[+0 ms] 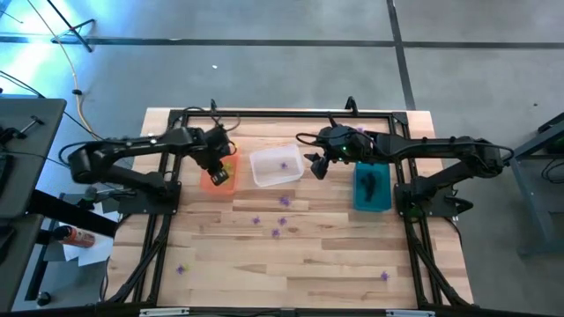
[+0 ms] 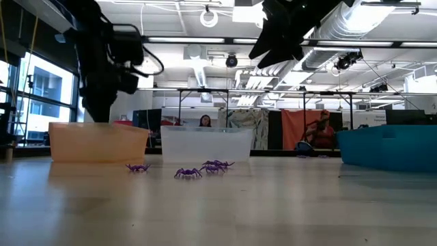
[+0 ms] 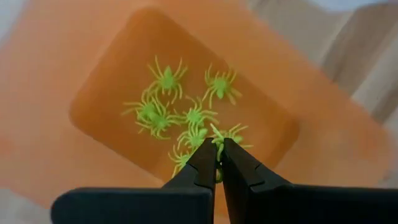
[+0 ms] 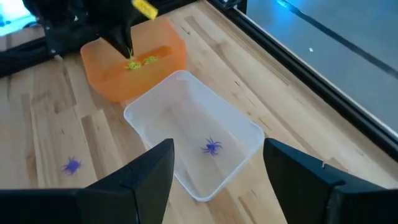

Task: Sort Halloween decoration
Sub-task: Put the green spider toy into the orange bin

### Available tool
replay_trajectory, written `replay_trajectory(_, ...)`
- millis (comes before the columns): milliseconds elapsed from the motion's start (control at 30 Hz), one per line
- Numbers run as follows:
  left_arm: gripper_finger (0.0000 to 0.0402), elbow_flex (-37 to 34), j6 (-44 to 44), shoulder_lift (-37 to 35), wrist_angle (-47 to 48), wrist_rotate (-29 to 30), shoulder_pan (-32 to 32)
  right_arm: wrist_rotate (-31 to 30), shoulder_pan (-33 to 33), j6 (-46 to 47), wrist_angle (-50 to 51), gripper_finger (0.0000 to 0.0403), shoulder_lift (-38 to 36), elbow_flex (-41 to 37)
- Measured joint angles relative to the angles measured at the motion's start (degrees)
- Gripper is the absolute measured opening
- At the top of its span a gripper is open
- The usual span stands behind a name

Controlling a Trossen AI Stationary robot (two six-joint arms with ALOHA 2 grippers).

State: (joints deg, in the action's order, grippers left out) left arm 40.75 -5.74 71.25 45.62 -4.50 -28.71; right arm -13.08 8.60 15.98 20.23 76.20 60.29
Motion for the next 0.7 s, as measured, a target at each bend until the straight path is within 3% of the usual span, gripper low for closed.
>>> replay_trajectory(367,0.0000,0.02,3.91,9.90,-2.75,2.41,0.02,-0.03,0.00,5.05,-0.01,0.0243,0.02,0.00)
replay_trajectory(700,0.0022,0.09,2.82,10.83,-2.86,3.09,0.02,-0.02,0.00,5.07,-0.01,0.0243,0.02,-0.02)
